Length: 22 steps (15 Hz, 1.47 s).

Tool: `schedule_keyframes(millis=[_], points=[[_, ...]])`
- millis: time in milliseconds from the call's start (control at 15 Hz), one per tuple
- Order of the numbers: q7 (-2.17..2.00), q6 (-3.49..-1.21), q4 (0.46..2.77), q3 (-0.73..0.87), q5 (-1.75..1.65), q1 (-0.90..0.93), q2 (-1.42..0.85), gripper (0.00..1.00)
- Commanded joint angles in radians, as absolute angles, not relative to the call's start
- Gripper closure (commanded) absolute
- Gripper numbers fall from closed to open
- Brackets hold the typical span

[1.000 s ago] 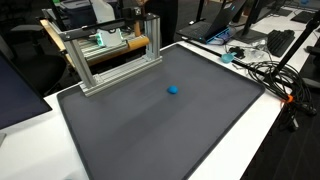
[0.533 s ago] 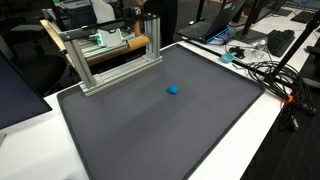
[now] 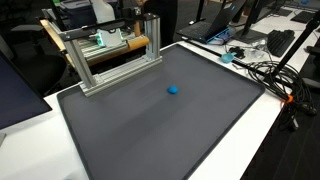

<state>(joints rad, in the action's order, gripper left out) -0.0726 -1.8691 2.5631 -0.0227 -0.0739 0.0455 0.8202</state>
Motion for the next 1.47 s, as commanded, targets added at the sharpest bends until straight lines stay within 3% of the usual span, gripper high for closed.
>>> schedule_keyframes(millis=[0,1400], points=[[-0.141,-1.865,2.552,-0.055,-0.032,0.028,0.772,0.0],[-0.151,-2.095,2.661,-0.041,-0.046,0.015,0.674,0.0]])
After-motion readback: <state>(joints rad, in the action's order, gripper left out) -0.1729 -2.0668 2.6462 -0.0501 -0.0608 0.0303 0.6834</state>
